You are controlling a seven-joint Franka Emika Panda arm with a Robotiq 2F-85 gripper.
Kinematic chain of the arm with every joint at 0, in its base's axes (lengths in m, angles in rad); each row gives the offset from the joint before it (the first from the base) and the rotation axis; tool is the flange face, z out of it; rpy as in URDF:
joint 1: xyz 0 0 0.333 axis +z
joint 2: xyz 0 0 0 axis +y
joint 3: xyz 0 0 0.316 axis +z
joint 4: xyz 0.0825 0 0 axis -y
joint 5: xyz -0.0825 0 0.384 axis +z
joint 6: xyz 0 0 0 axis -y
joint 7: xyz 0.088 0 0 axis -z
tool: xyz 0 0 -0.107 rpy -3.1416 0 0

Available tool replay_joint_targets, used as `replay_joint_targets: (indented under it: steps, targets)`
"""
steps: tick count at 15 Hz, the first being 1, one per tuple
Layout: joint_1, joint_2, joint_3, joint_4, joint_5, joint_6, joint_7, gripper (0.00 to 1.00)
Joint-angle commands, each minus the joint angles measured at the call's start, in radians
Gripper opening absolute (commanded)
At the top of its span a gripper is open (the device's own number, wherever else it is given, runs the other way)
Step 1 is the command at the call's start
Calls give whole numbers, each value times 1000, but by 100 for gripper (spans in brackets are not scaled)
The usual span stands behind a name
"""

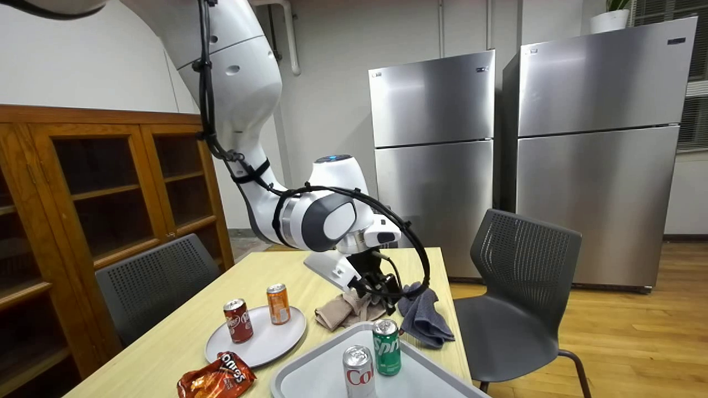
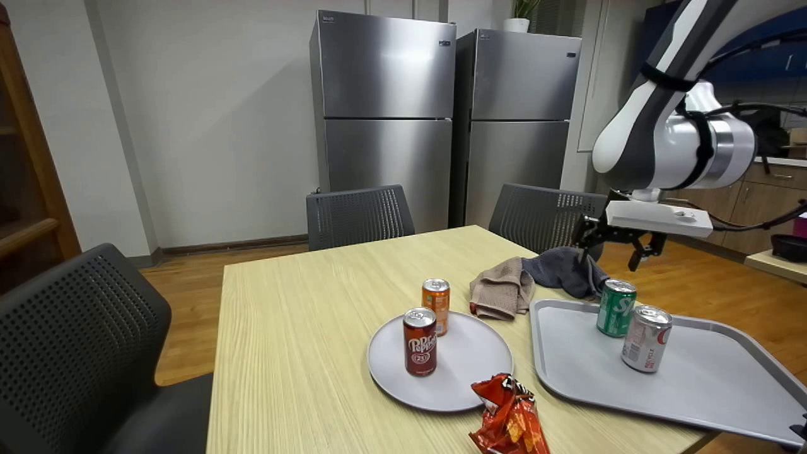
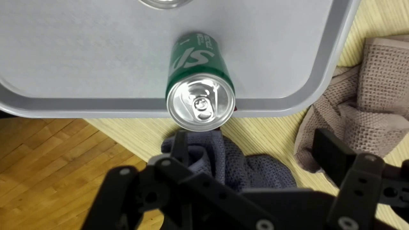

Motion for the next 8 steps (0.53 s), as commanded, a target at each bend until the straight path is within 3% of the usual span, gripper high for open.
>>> replay_joint_targets:
  steps: [1, 8]
  targets:
    - [15, -76, 15, -66, -11, 11, -34, 100]
    - [62, -97, 60, -64, -14, -3, -52, 100]
